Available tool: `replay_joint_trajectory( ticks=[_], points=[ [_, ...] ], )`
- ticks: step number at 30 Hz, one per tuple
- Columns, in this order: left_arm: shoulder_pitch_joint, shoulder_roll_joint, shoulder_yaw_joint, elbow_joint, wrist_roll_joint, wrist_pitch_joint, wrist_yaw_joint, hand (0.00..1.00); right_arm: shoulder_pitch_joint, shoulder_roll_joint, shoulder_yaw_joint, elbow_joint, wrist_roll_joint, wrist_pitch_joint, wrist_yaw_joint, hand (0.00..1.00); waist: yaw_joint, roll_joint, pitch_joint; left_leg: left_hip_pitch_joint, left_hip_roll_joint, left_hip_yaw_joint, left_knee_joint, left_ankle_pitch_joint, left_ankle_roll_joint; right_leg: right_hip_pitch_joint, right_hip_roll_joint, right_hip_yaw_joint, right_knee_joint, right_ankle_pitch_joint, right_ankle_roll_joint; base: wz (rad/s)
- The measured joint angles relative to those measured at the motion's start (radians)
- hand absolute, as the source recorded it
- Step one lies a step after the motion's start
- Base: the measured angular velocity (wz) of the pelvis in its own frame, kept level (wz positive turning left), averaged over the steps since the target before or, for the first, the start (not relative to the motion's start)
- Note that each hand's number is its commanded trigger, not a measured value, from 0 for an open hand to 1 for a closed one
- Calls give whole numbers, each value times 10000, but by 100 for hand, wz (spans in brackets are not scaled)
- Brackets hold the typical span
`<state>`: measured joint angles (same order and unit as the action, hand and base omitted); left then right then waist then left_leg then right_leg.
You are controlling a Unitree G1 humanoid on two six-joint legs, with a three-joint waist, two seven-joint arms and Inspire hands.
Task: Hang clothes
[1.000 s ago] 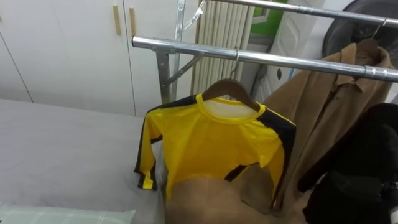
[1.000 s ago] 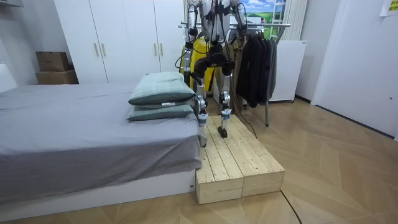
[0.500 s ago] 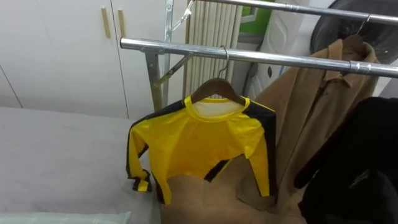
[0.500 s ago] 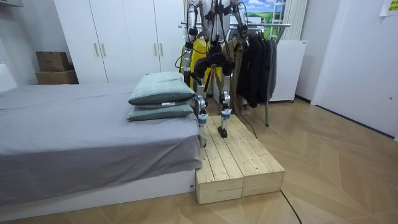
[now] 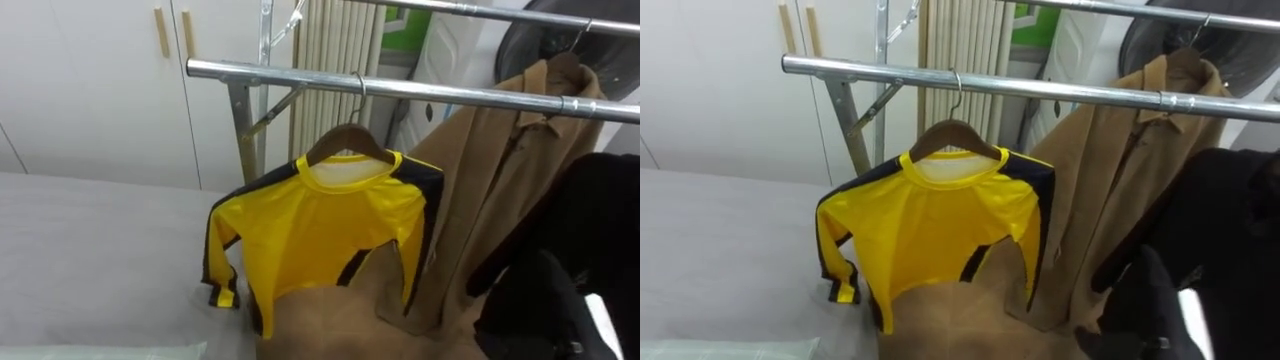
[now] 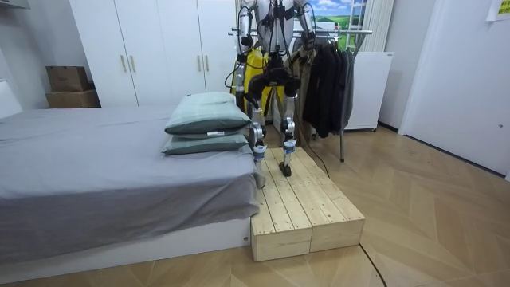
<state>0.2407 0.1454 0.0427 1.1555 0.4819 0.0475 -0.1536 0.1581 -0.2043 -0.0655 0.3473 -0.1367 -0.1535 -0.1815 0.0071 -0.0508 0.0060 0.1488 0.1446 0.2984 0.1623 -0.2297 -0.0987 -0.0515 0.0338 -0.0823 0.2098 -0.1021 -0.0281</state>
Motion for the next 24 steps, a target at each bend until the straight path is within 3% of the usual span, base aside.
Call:
replay_joint_trajectory(
  ticks=[7, 24],
  points=[
    [30, -192, -13, -20, -4, -3, 176, 0, 538, 197, 452, 1133, 324, 19, 617, 0, -67, 227, -82, -64, -7, -27, 23, -1, 6, 23, -37, -61, -26, 51, 21, 0],
    [-2, -361, -94, 146, -179, -37, 553, 0, 530, 1005, 959, 5257, 1888, 18, 2722, 0, -53, 344, -27, -29, -44, -133, 53, -15, 31, 95, -83, -44, -40, -26, 61, 1]
  ],
)
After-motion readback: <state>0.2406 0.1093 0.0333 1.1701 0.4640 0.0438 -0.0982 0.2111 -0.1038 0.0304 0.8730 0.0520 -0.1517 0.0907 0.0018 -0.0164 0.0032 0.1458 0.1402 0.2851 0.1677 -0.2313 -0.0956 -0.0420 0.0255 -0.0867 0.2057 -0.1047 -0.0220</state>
